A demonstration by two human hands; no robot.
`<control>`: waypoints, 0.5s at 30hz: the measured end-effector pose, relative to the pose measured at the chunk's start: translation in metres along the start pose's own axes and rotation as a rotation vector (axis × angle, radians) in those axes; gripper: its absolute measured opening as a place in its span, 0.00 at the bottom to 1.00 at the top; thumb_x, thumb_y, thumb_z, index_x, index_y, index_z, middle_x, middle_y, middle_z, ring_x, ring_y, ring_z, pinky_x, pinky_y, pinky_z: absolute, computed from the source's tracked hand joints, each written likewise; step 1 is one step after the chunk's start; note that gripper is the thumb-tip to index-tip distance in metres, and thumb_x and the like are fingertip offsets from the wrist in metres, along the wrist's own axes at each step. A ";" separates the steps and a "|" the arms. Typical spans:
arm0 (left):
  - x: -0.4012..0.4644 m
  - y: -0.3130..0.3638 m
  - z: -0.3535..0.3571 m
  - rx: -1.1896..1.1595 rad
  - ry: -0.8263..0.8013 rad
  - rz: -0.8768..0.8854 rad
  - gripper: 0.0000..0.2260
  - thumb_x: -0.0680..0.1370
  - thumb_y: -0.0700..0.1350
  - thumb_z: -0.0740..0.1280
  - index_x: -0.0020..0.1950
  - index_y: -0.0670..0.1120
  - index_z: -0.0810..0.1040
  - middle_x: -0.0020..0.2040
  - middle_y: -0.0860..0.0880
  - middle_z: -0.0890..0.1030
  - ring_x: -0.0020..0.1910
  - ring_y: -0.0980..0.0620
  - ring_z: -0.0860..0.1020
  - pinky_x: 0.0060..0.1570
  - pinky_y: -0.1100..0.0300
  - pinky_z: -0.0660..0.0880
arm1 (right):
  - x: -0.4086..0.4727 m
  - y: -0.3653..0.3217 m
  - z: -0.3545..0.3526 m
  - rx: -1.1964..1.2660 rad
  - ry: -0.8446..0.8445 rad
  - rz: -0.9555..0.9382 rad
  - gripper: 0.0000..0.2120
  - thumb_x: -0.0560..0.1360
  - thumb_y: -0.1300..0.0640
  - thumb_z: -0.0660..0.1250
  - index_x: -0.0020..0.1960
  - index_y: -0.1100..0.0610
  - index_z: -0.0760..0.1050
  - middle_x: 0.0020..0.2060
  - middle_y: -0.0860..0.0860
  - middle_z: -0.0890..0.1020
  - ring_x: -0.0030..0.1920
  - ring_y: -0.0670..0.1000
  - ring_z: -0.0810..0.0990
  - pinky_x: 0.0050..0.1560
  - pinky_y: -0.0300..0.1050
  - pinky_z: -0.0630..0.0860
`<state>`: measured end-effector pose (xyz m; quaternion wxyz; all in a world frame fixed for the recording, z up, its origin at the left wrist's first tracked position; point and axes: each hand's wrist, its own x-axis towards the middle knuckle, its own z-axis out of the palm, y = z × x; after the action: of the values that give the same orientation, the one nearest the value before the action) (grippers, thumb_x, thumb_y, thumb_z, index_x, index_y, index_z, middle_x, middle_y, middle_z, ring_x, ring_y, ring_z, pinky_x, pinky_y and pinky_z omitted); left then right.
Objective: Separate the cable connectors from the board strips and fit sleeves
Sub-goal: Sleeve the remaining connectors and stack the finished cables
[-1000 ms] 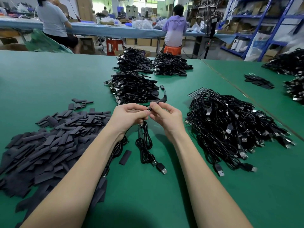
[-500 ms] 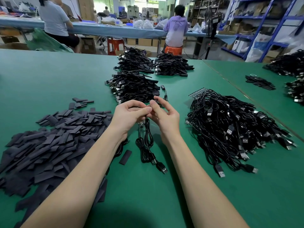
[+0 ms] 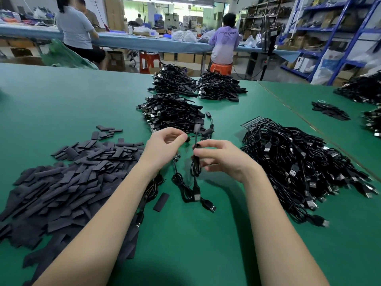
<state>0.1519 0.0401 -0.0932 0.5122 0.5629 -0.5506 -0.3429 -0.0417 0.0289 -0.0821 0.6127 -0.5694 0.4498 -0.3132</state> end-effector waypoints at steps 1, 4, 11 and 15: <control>0.001 -0.002 -0.004 0.149 0.044 0.025 0.03 0.79 0.48 0.71 0.48 0.52 0.85 0.45 0.56 0.85 0.45 0.63 0.81 0.45 0.73 0.74 | 0.000 -0.003 -0.003 0.067 0.016 -0.006 0.14 0.75 0.58 0.76 0.59 0.55 0.82 0.48 0.54 0.88 0.37 0.47 0.84 0.38 0.38 0.80; 0.002 -0.012 -0.012 0.415 0.052 0.024 0.04 0.79 0.44 0.69 0.49 0.51 0.83 0.47 0.57 0.84 0.46 0.60 0.81 0.44 0.72 0.71 | 0.009 -0.008 -0.011 0.319 0.156 -0.031 0.15 0.75 0.61 0.75 0.61 0.57 0.80 0.45 0.52 0.88 0.38 0.48 0.86 0.35 0.36 0.80; 0.004 -0.020 -0.006 0.524 -0.029 -0.071 0.05 0.76 0.43 0.73 0.48 0.51 0.80 0.47 0.54 0.83 0.46 0.57 0.81 0.52 0.63 0.77 | 0.088 -0.024 0.016 0.573 0.425 0.050 0.03 0.78 0.68 0.70 0.50 0.67 0.77 0.44 0.61 0.84 0.36 0.53 0.85 0.32 0.39 0.82; 0.004 -0.021 -0.006 0.490 -0.034 -0.136 0.08 0.74 0.45 0.75 0.50 0.51 0.78 0.44 0.55 0.82 0.44 0.58 0.79 0.34 0.72 0.68 | 0.130 -0.031 0.029 0.471 0.524 0.117 0.10 0.76 0.69 0.72 0.56 0.68 0.77 0.46 0.59 0.85 0.36 0.54 0.87 0.38 0.44 0.85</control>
<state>0.1636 0.0342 -0.1108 0.3270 0.7000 -0.5868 -0.2424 0.0403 -0.0802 -0.0786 0.6079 -0.2858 0.5391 -0.5081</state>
